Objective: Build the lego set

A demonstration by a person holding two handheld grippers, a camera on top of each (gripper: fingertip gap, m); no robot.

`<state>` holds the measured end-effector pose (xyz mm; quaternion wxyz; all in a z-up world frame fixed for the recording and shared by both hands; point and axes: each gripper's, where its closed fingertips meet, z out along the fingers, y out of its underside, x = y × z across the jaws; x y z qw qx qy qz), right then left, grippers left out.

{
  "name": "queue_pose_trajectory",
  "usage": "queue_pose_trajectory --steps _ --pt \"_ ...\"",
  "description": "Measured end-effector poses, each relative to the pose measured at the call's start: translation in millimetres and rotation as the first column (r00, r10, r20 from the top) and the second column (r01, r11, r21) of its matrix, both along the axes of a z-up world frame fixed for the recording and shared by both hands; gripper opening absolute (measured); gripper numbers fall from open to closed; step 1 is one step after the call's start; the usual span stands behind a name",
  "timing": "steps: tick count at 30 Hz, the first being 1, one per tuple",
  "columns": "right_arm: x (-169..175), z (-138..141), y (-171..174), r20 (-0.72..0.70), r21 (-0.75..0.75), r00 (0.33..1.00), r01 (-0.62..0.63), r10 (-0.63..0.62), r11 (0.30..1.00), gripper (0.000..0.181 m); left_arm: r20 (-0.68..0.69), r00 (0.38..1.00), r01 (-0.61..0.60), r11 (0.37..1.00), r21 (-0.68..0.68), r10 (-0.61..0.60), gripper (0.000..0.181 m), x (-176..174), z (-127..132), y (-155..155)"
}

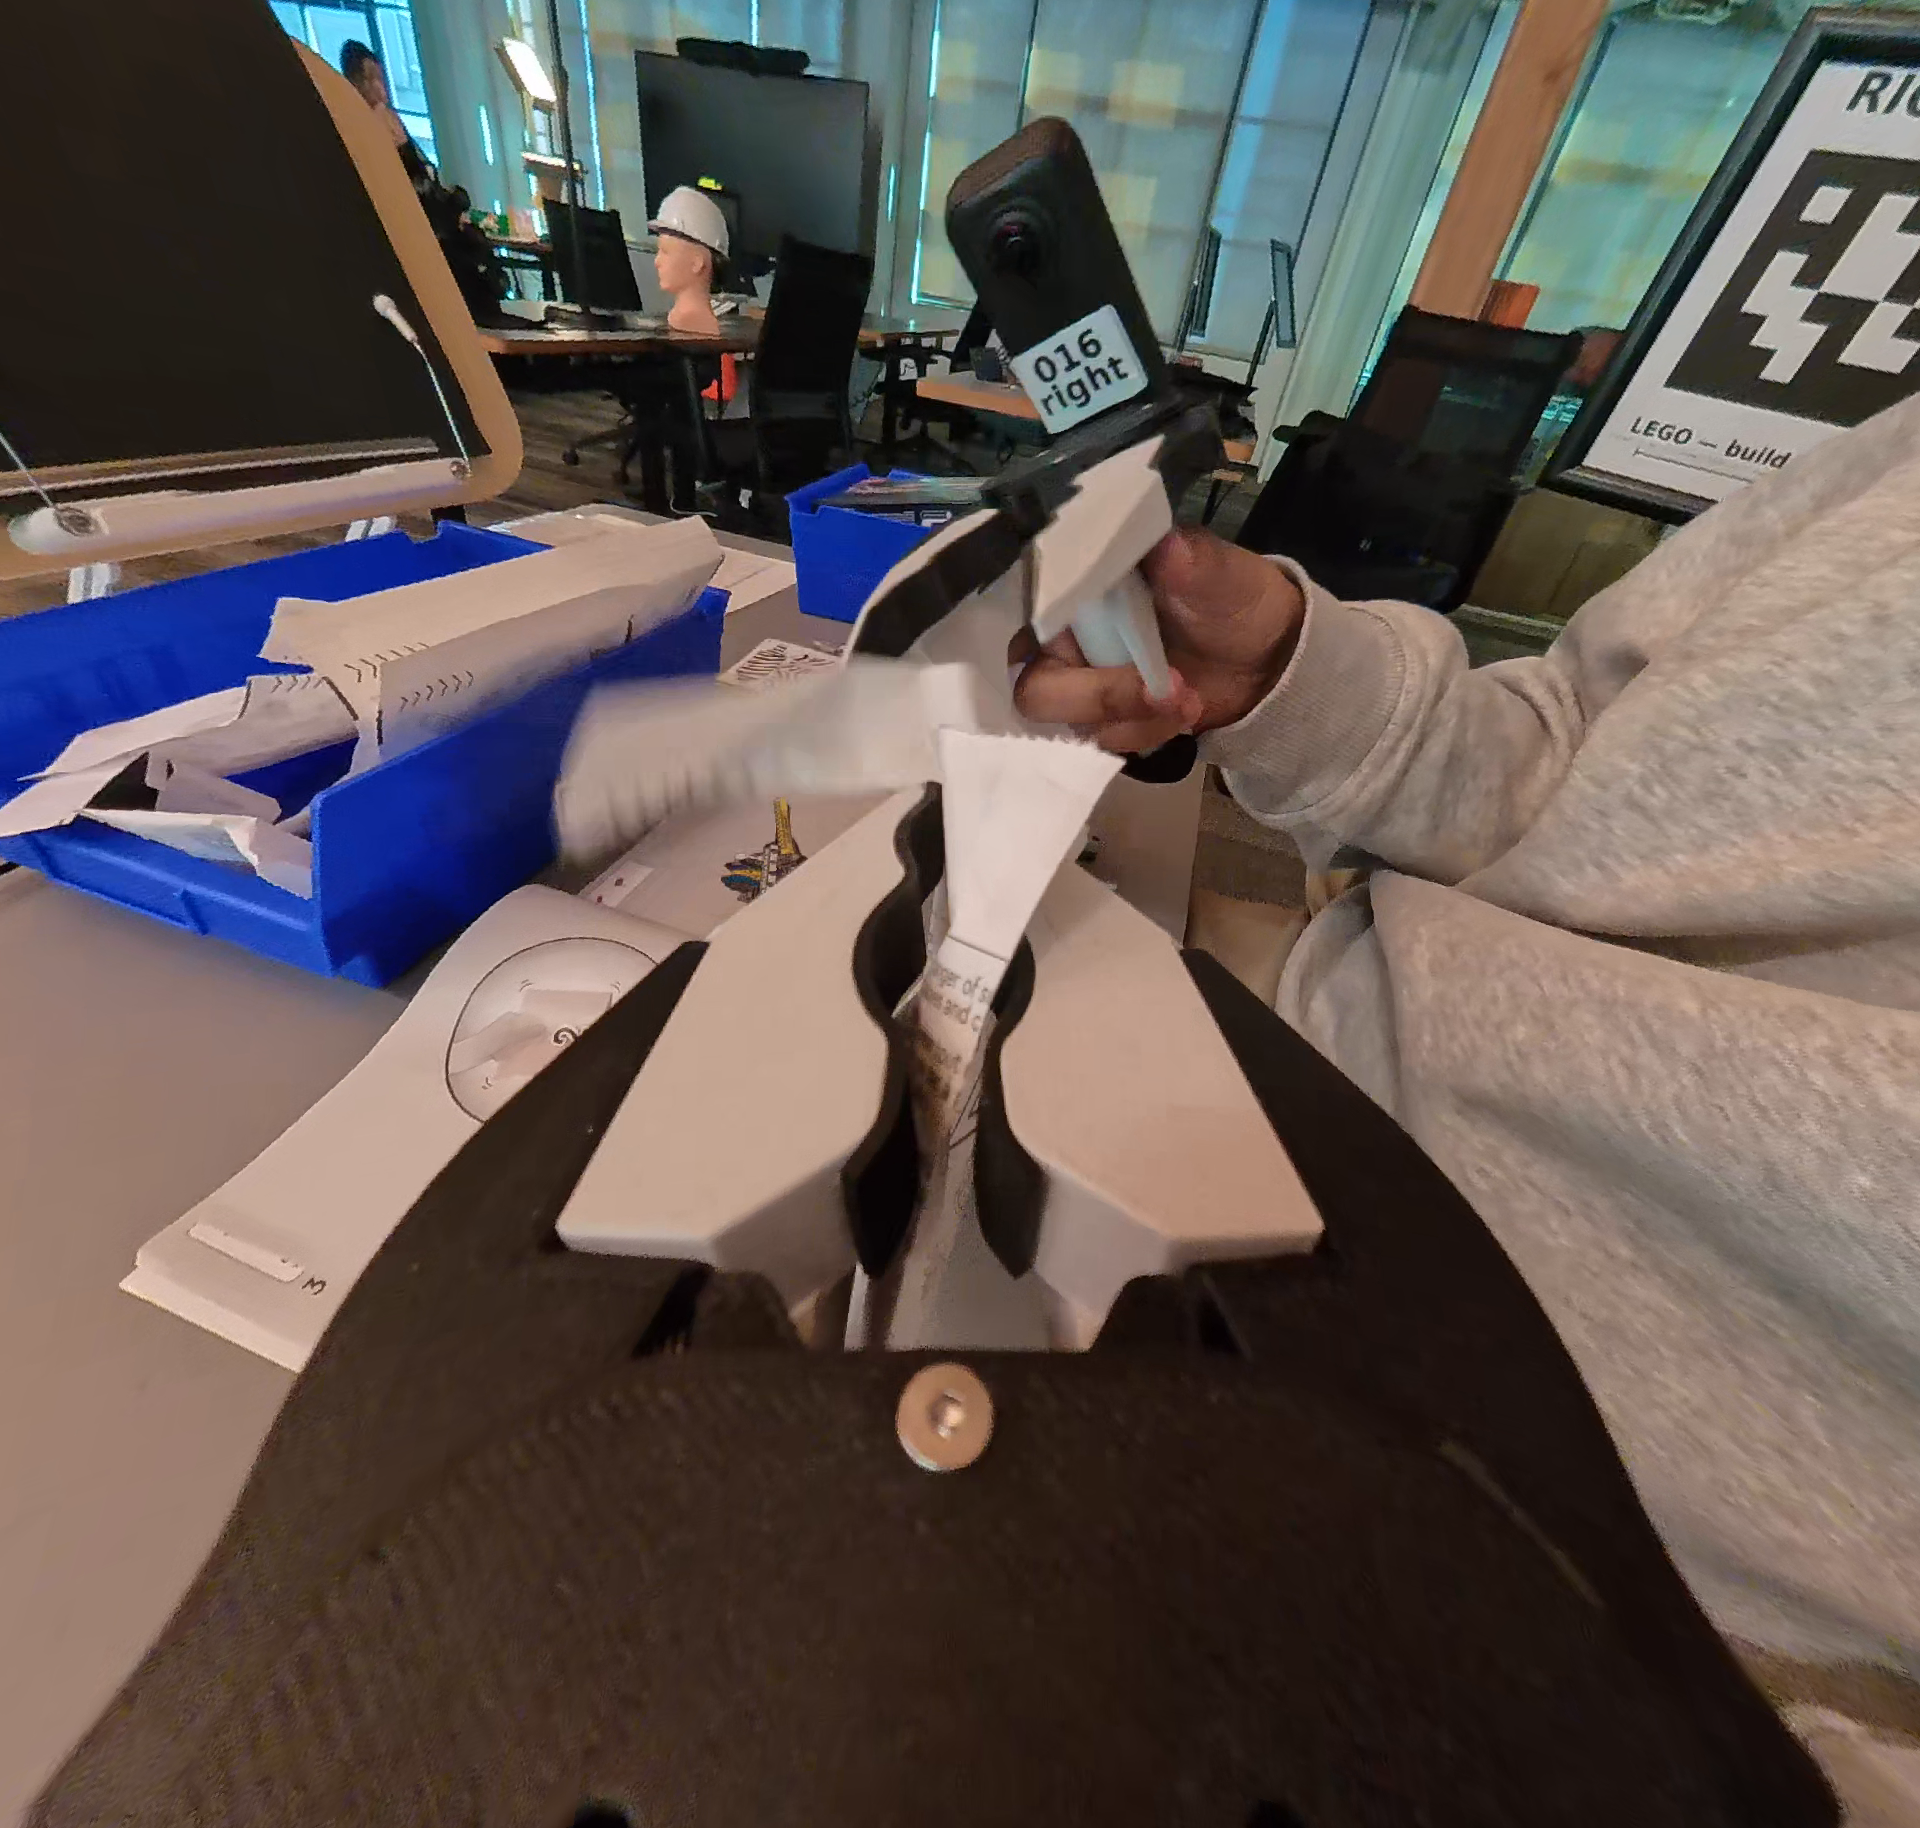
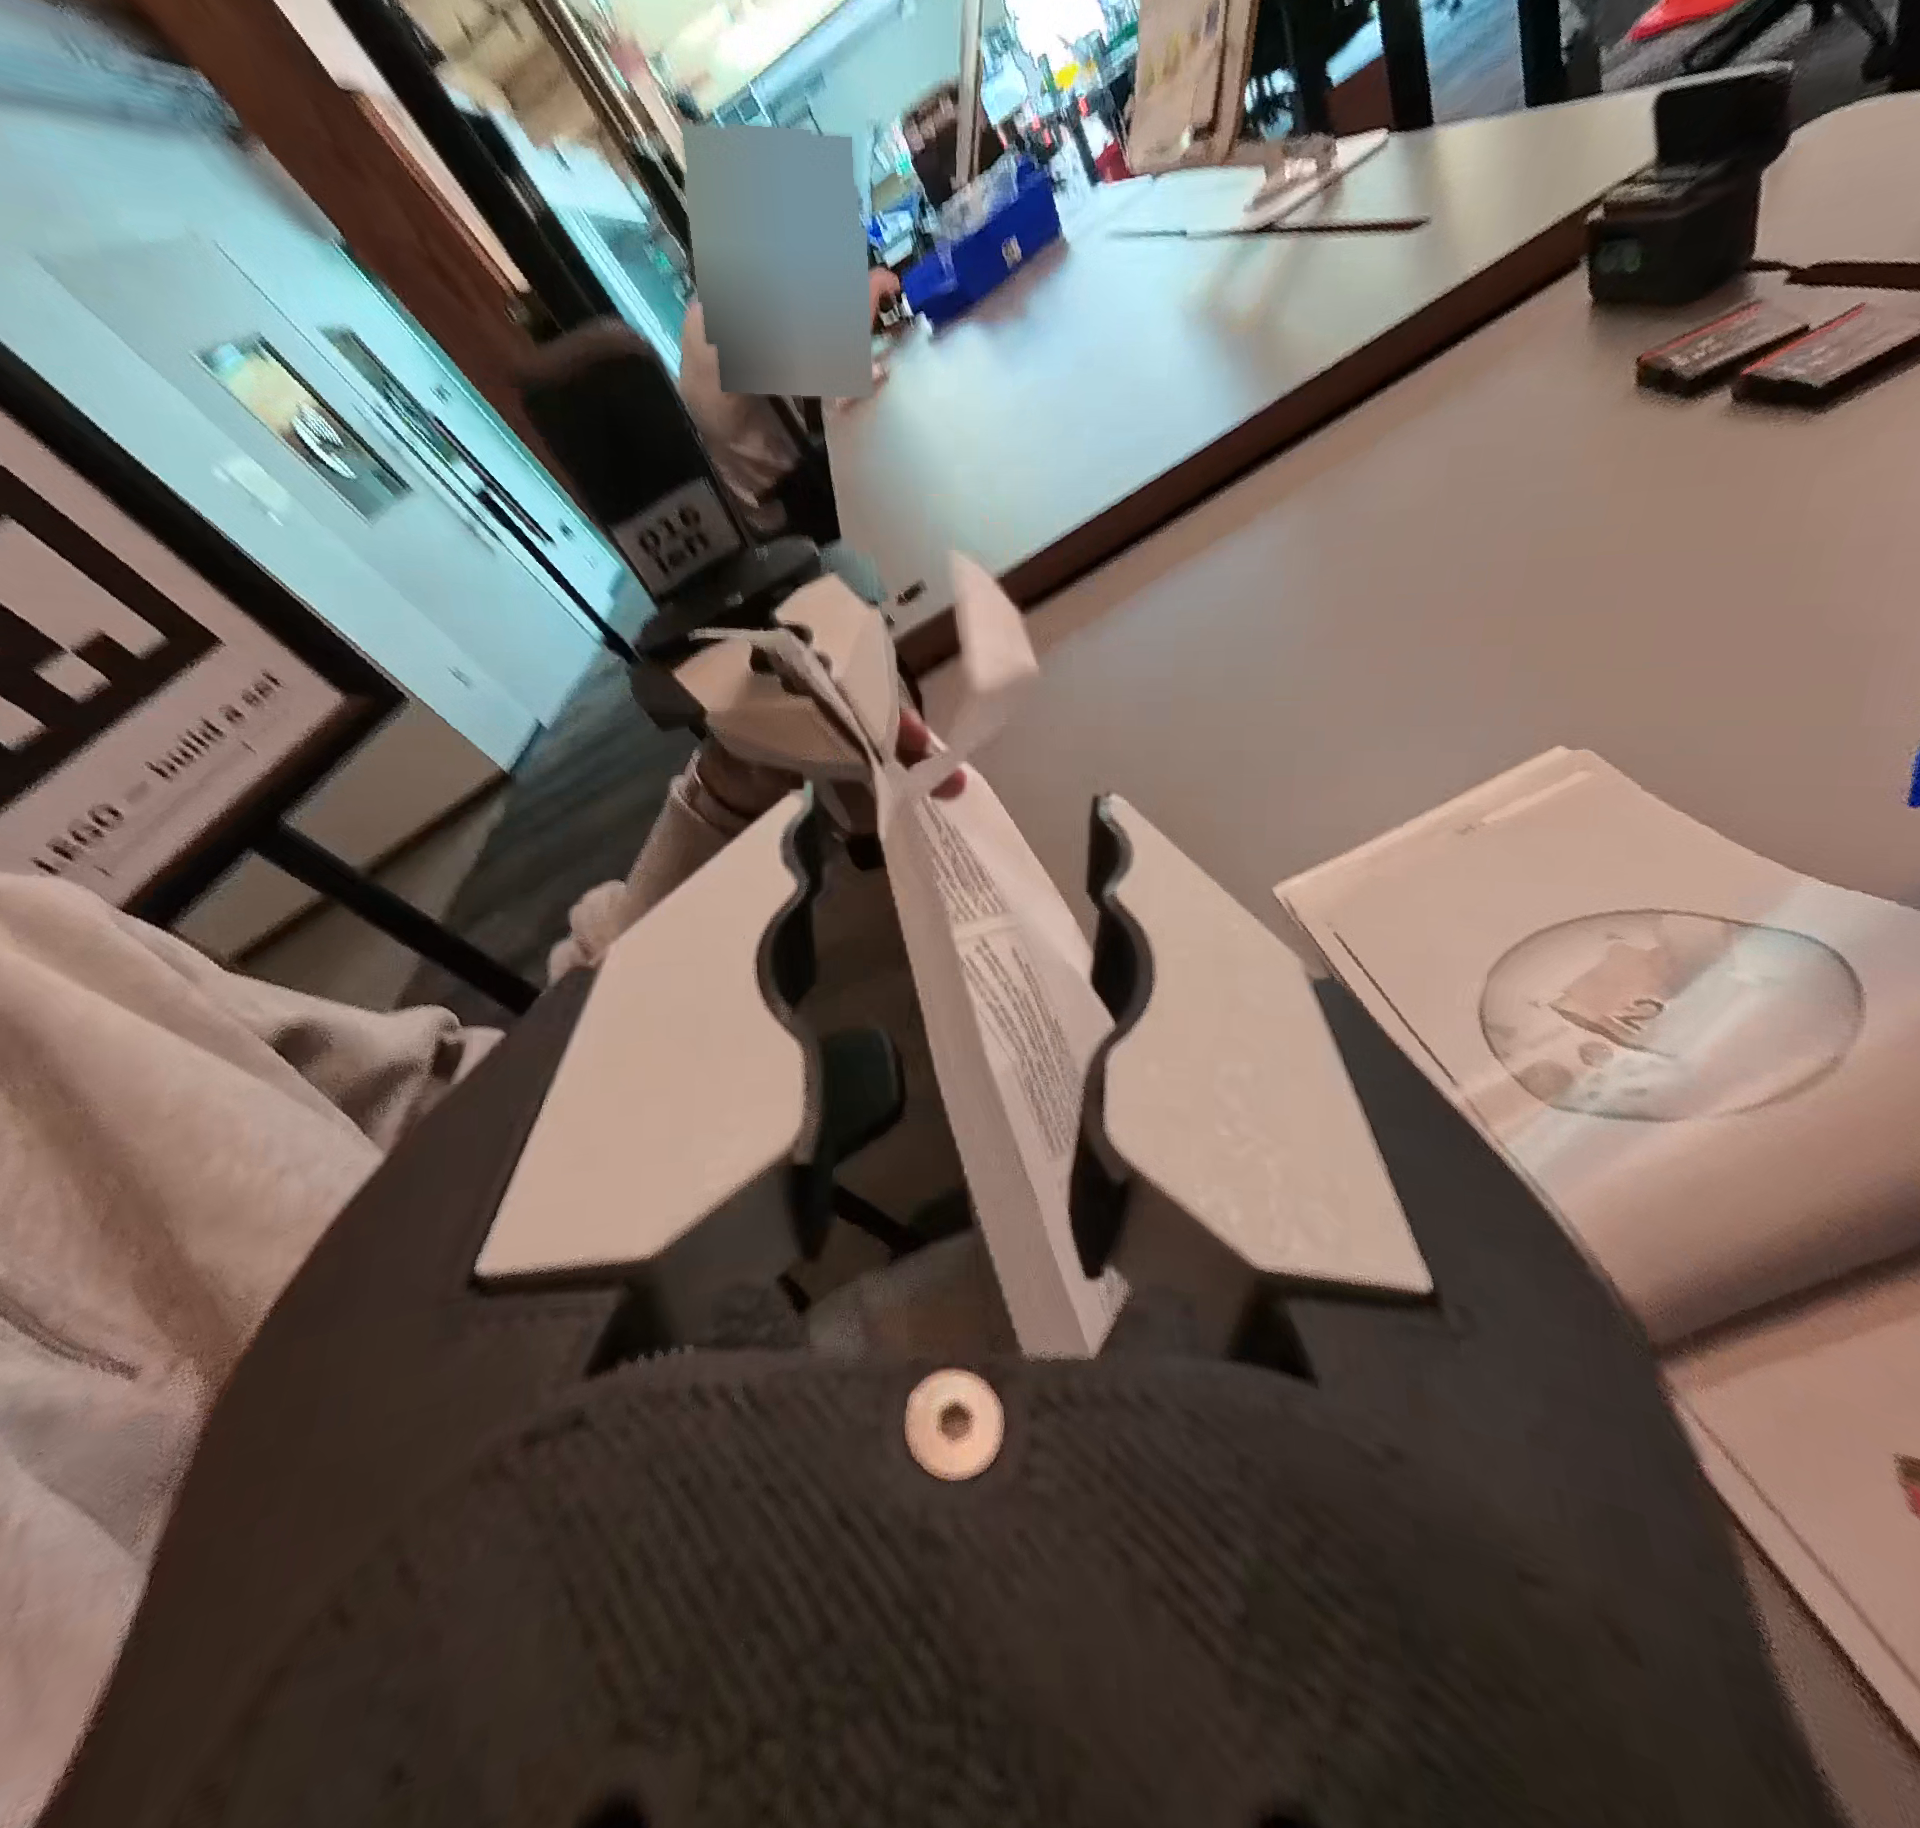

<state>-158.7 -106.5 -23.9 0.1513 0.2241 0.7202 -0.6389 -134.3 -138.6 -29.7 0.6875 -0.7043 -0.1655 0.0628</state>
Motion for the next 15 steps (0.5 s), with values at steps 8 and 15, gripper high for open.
queue_pose_trajectory --steps 8,15 --pt "25 -18 -12 0.003 0.087 0.992 -0.129 0.130 0.988 0.019 0.004 0.999 0.037 0.999 -0.021 -0.037 0.000 5 -5 6" --pt "26 -13 -12 -0.027 0.074 0.990 -0.136 0.139 0.988 0.000 -0.003 0.999 0.035 0.999 -0.007 -0.035 0.000 4 -6 6"
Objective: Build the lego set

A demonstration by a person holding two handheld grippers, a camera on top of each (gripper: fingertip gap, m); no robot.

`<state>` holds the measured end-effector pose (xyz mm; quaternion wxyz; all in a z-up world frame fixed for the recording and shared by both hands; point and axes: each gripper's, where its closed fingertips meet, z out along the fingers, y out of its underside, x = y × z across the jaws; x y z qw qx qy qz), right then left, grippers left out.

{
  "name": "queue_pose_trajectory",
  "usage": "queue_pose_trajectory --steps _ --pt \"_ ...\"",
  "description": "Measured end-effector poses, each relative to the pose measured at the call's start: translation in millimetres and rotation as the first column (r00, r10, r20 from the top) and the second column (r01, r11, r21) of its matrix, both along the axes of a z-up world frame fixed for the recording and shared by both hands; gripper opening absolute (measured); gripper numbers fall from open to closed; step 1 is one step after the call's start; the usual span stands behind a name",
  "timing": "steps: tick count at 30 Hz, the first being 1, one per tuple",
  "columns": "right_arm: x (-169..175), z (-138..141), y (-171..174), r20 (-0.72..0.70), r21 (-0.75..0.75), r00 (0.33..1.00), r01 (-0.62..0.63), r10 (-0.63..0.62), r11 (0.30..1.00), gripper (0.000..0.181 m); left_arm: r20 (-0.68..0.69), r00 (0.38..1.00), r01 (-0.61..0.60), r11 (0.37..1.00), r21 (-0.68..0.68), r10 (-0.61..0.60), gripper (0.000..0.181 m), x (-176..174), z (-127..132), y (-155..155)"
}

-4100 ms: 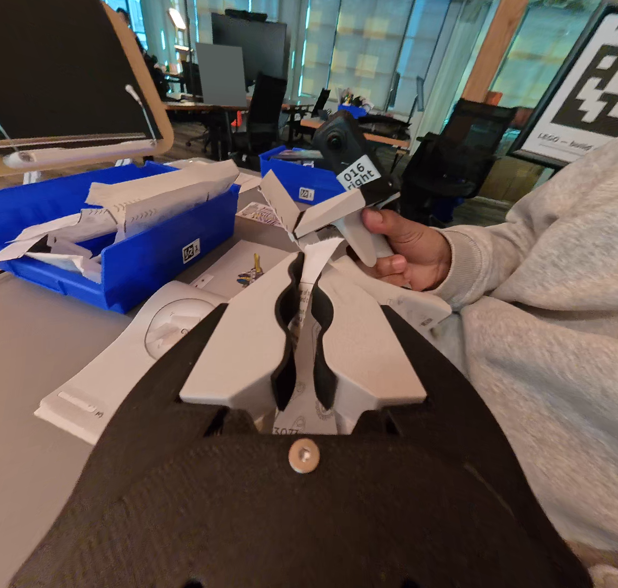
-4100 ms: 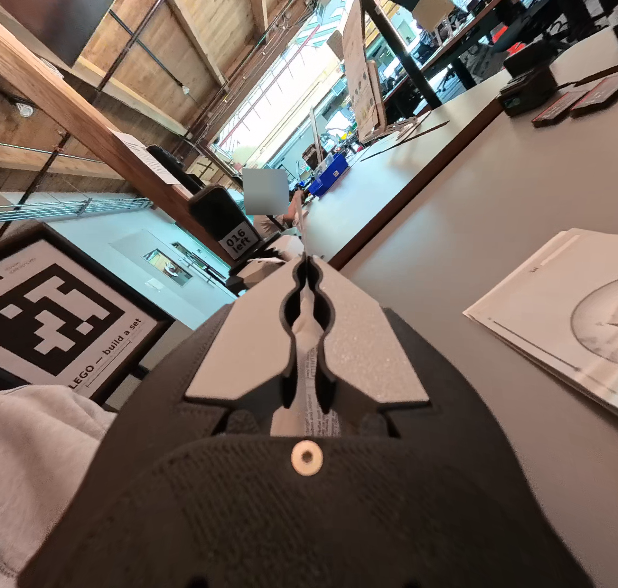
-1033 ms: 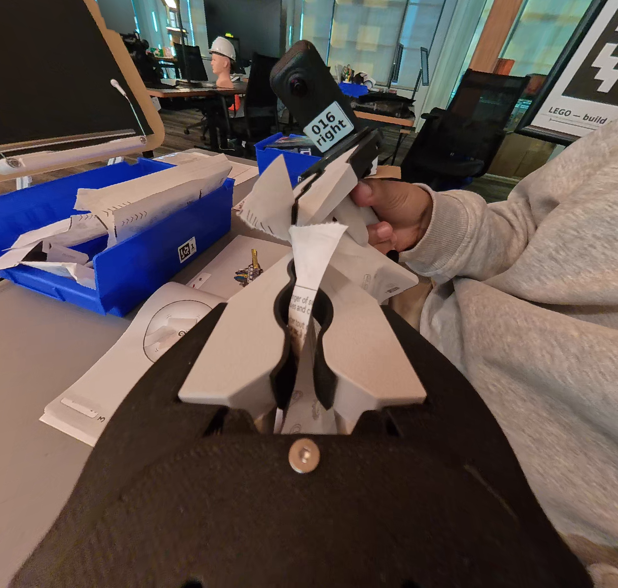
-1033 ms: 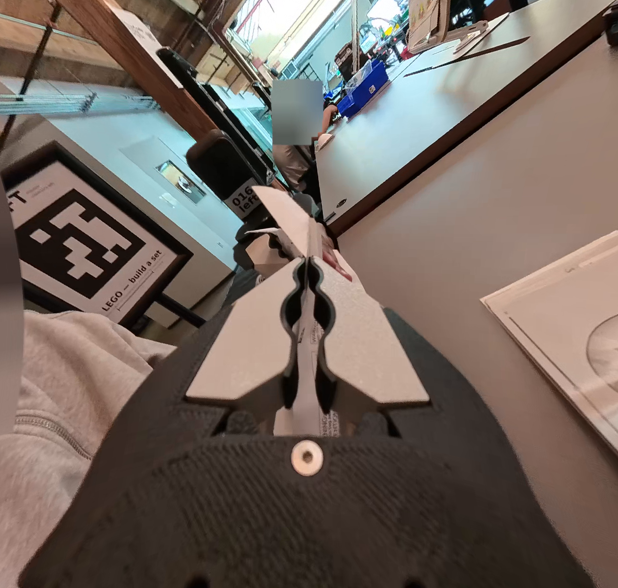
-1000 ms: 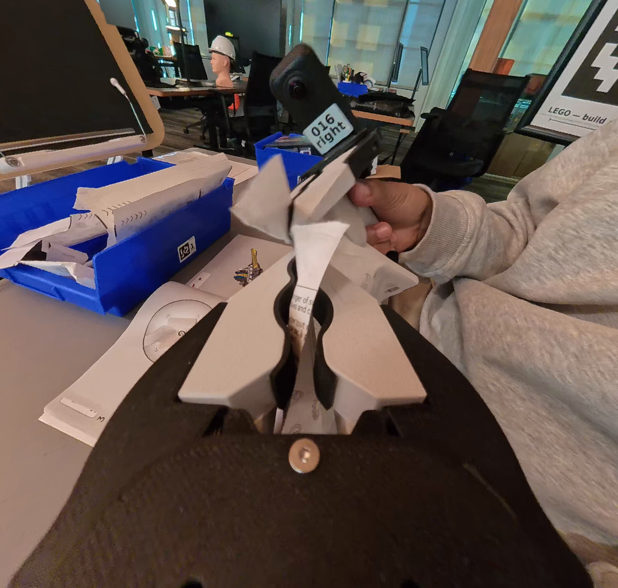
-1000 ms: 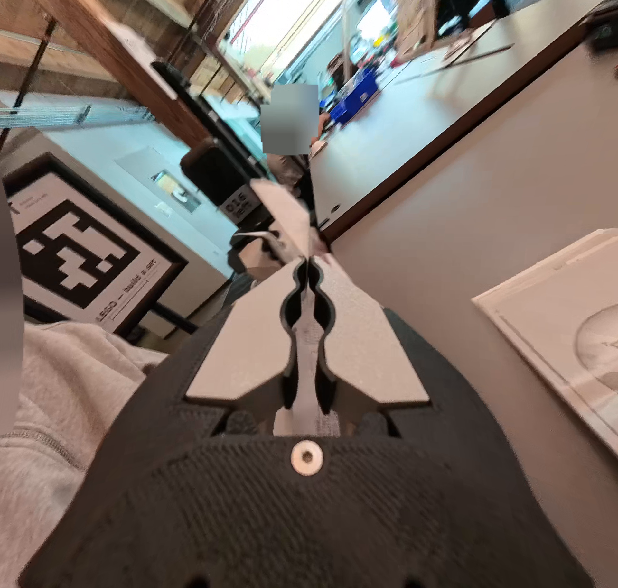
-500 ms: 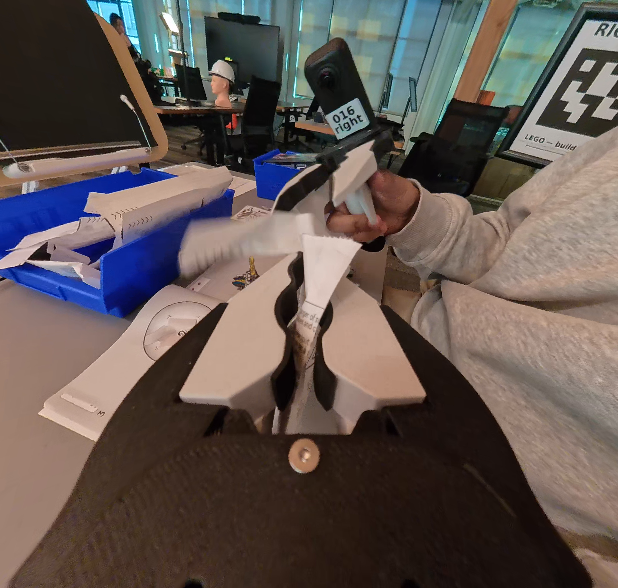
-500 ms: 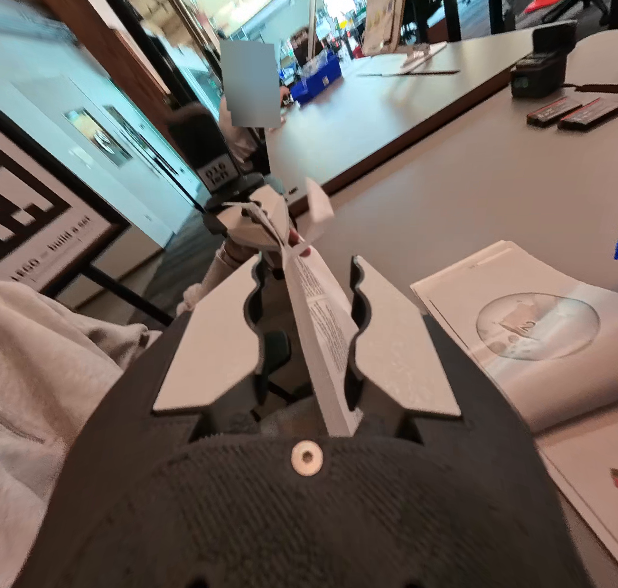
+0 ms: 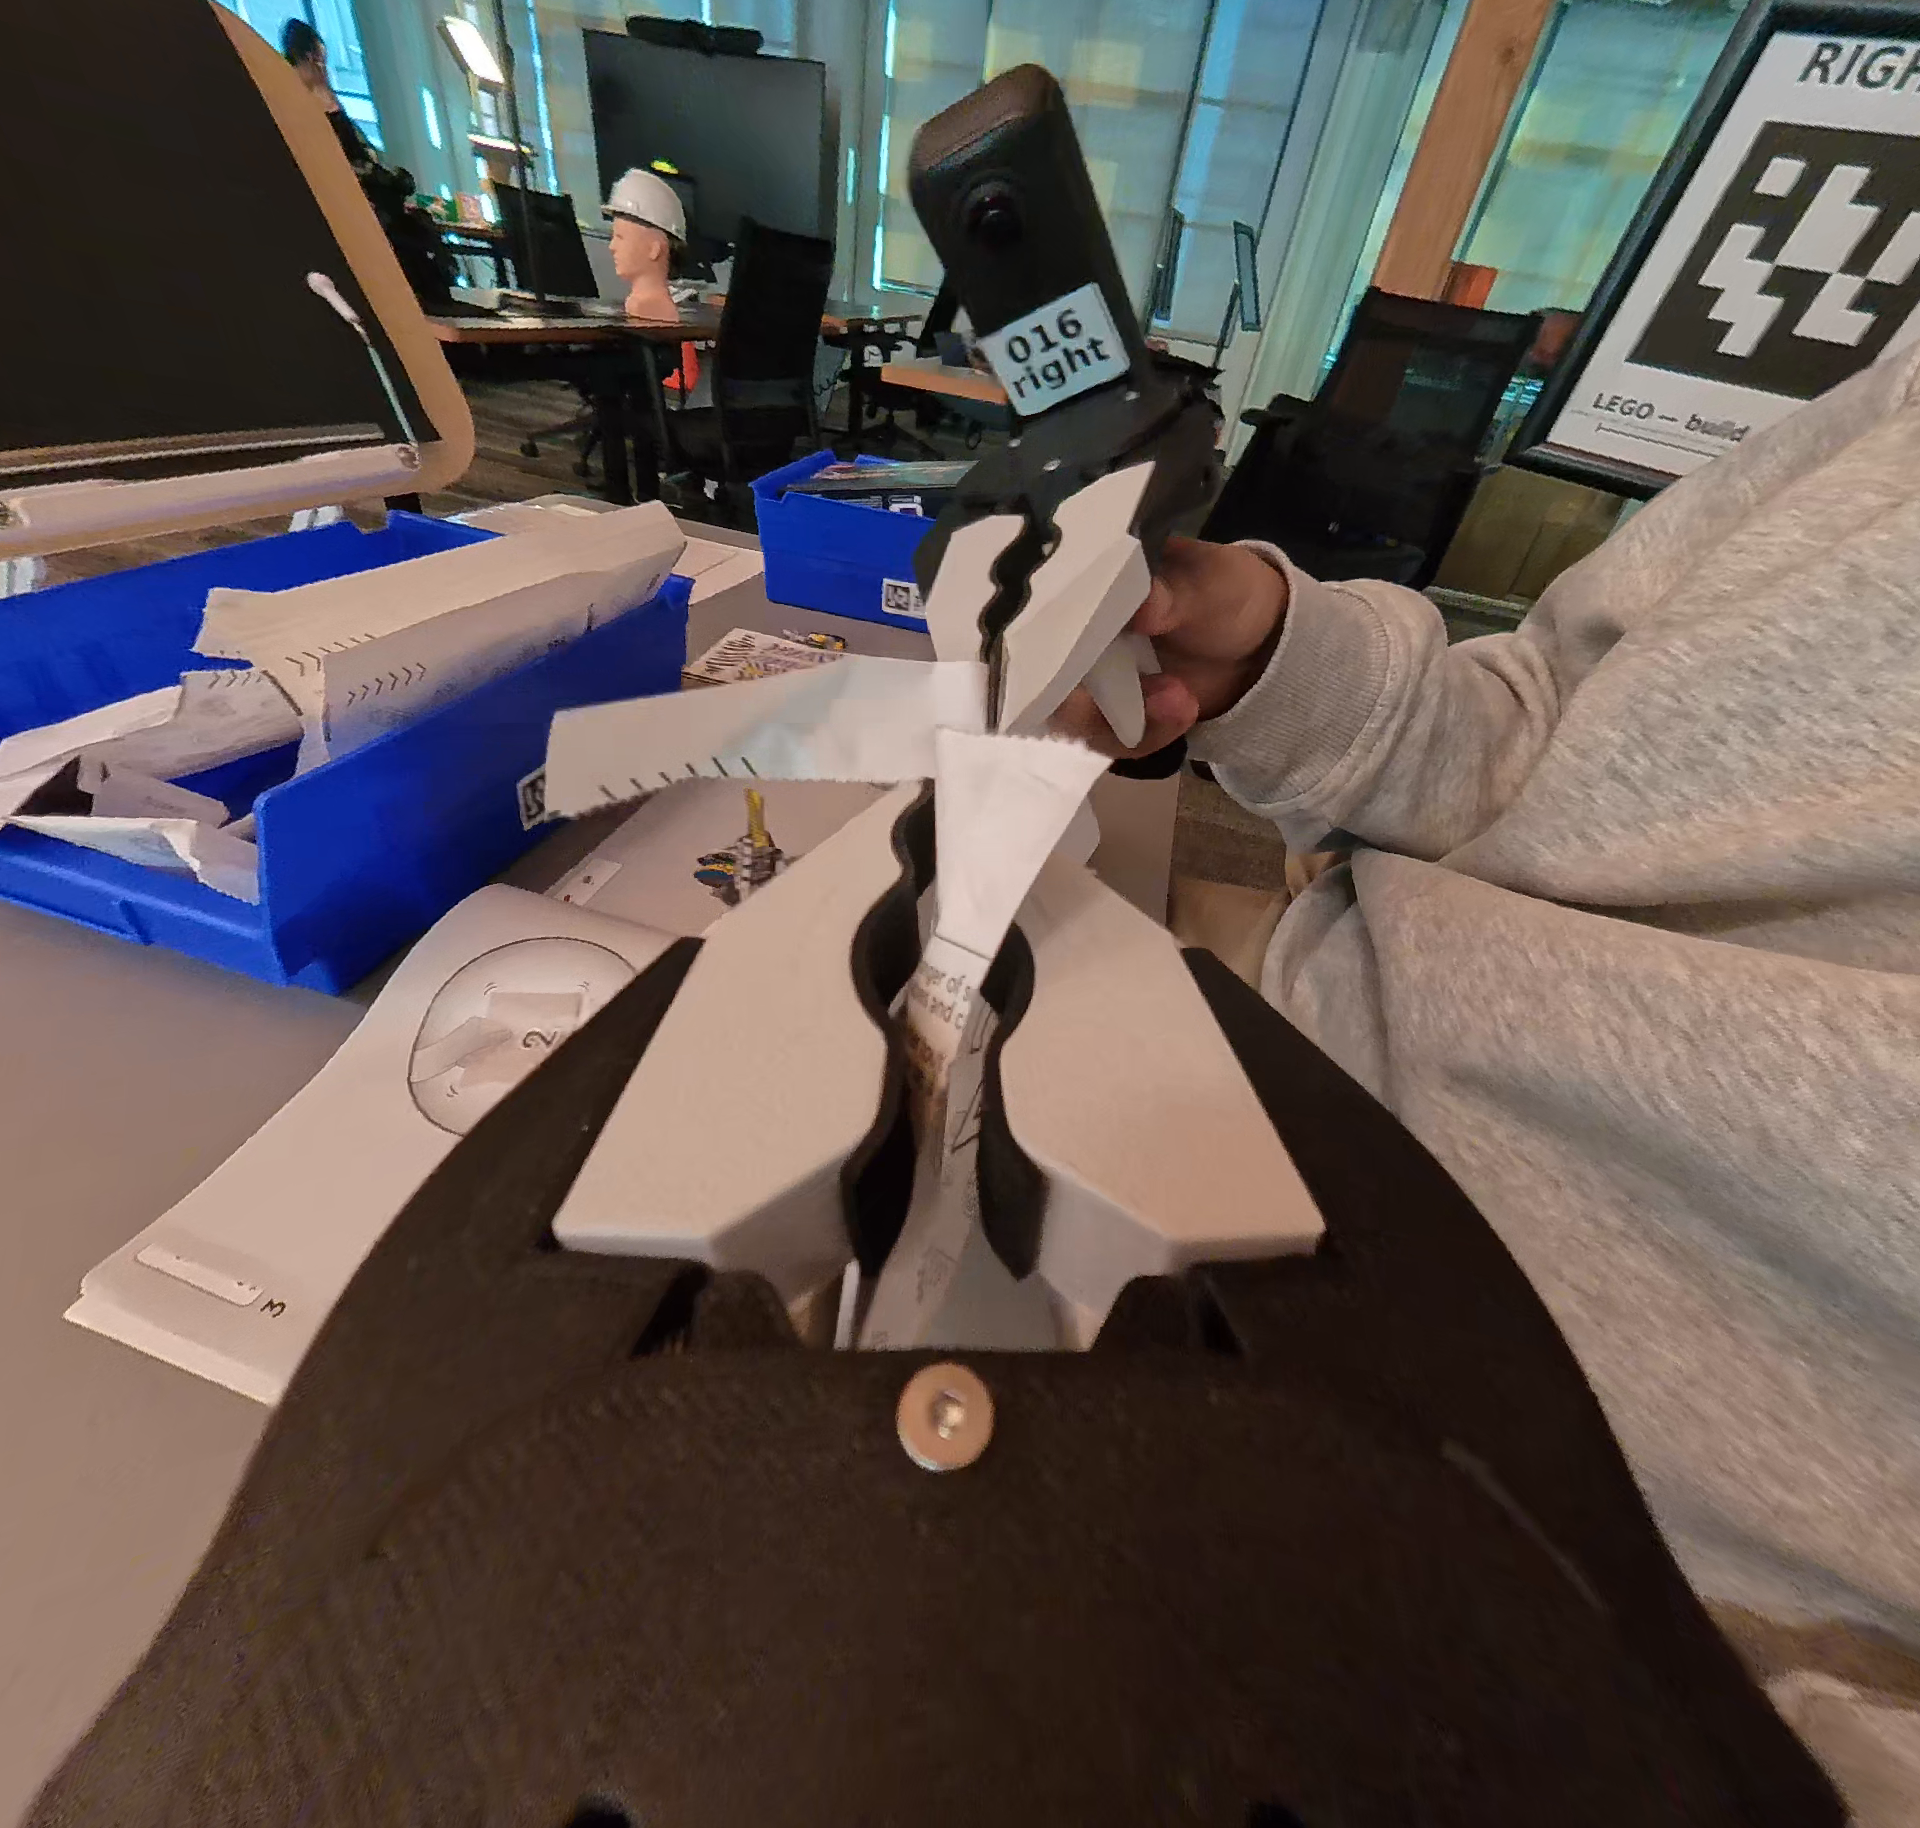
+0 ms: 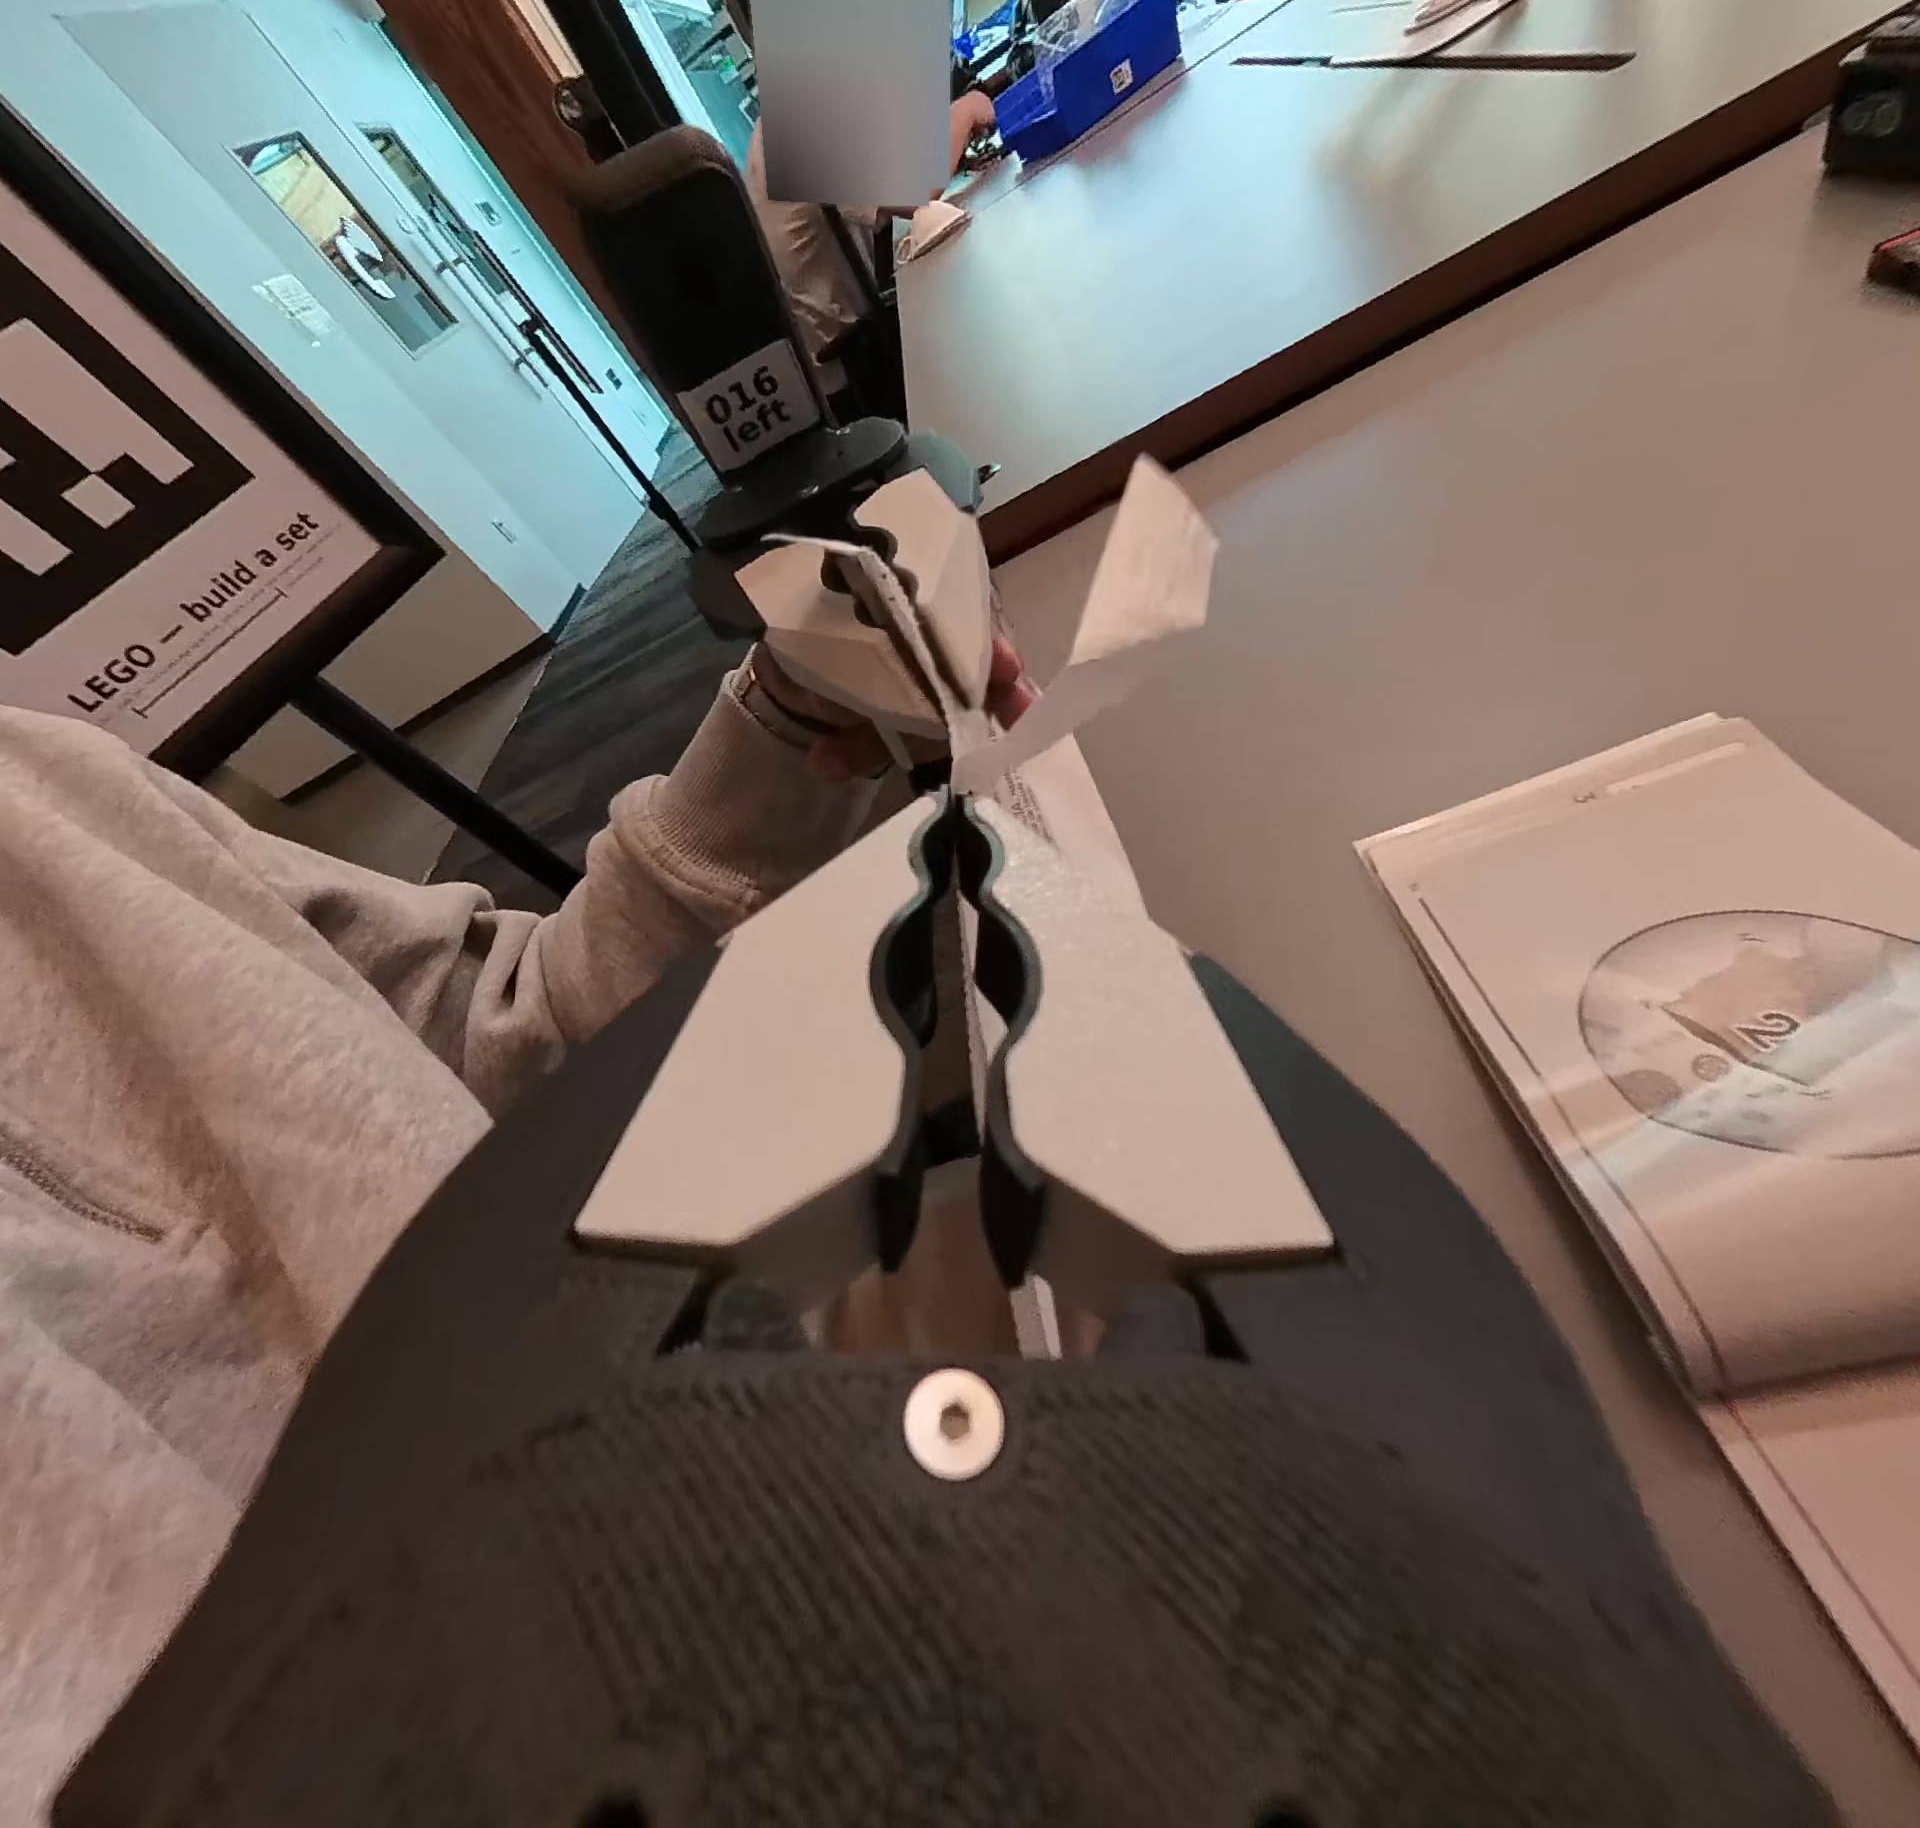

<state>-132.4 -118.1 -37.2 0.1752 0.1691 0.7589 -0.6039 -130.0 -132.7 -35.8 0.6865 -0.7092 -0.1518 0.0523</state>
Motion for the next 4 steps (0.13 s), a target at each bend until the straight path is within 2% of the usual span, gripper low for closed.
queue_pose_trajectory --steps 1,3,4 --pt "-0.9 0.7 -0.1 -0.011 0.000 1.000 0.008 -0.008 1.000 0.000 -0.004 1.000 -0.024 1.000 0.004 0.024 0.007 -2.7 1.0 -1.7" --pt "-0.5 1.4 -0.4 -0.025 0.003 1.000 0.009 -0.009 1.000 0.000 -0.012 0.999 -0.046 0.999 0.009 0.046 0.036 -3.0 4.7 -4.3" --pt "-0.9 1.0 -0.2 -0.036 0.011 0.999 0.014 -0.013 1.000 0.000 -0.018 0.998 -0.058 0.998 0.006 0.058 0.044 -2.3 7.4 -5.5"
